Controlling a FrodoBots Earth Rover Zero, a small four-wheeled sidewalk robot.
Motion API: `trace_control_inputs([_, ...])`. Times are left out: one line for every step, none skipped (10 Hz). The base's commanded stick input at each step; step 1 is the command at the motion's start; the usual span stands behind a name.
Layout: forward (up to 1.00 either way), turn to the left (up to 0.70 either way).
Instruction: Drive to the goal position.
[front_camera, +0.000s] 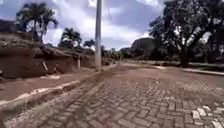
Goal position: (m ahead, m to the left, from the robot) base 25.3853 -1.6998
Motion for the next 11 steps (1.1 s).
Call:
trace_control_inputs([0.85, 0.00])
trace_control_inputs([0.85, -0.08])
trace_control_inputs([0.85, -0.22])
trace_control_inputs([0.85, -0.27])
trace_control_inputs([0.85, -0.11])
trace_control_inputs([0.85, 0.00])
trace_control_inputs([0.85, 0.00])
trace_control_inputs([0.85, 0.00])
trace_control_inputs([0.85, -0.12])
trace_control_inputs([0.85, -0.26])
trace_control_inputs([0.85, -0.04])
